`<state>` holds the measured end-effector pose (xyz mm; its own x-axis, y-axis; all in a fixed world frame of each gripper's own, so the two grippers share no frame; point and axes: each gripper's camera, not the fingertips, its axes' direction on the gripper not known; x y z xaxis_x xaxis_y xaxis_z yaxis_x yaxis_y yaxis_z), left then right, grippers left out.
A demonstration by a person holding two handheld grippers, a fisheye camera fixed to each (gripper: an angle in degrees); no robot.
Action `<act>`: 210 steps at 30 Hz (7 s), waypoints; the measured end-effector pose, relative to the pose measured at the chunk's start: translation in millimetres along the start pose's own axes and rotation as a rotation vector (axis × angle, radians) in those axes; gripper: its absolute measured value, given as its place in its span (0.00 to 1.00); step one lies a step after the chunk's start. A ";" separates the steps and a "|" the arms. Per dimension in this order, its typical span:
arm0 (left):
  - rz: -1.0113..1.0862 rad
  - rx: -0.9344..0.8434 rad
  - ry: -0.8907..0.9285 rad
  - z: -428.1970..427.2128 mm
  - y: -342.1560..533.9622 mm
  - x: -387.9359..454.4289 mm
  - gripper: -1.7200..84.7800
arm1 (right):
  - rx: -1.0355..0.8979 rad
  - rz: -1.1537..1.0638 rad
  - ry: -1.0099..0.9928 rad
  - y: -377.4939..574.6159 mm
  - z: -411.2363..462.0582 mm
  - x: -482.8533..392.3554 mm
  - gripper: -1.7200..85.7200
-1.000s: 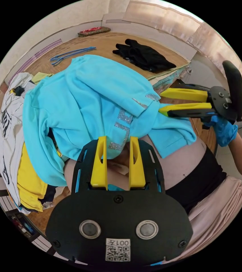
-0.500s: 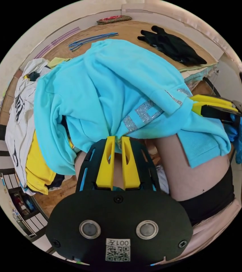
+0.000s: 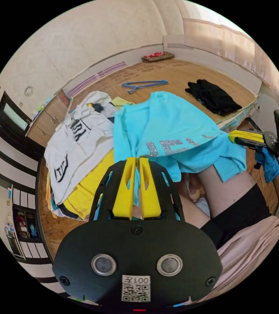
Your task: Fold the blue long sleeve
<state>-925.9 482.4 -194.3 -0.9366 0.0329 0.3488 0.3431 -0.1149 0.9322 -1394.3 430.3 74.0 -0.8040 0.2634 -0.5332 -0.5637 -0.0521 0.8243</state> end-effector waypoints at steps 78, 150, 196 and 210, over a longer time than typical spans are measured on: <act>-0.005 -0.078 0.172 94.7 197.9 -80.4 0.08 | -0.197 0.194 -0.008 76.2 -47.1 52.8 0.04; 0.036 -0.074 0.241 63.7 274.2 -148.3 0.01 | -0.285 0.007 0.375 117.7 -123.7 -48.9 0.03; 0.139 -0.121 0.312 39.5 288.1 -215.4 0.00 | -0.341 0.014 -0.140 112.1 -158.4 65.8 0.03; 0.105 -0.247 0.245 72.6 275.6 -239.1 0.01 | -0.314 0.038 -0.135 81.4 -129.2 112.9 0.03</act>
<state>-602.3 514.9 -13.7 -0.8965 -0.2271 0.3804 0.4392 -0.3421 0.8307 -1555.4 331.4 56.3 -0.8054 0.3791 -0.4557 -0.5811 -0.3532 0.7332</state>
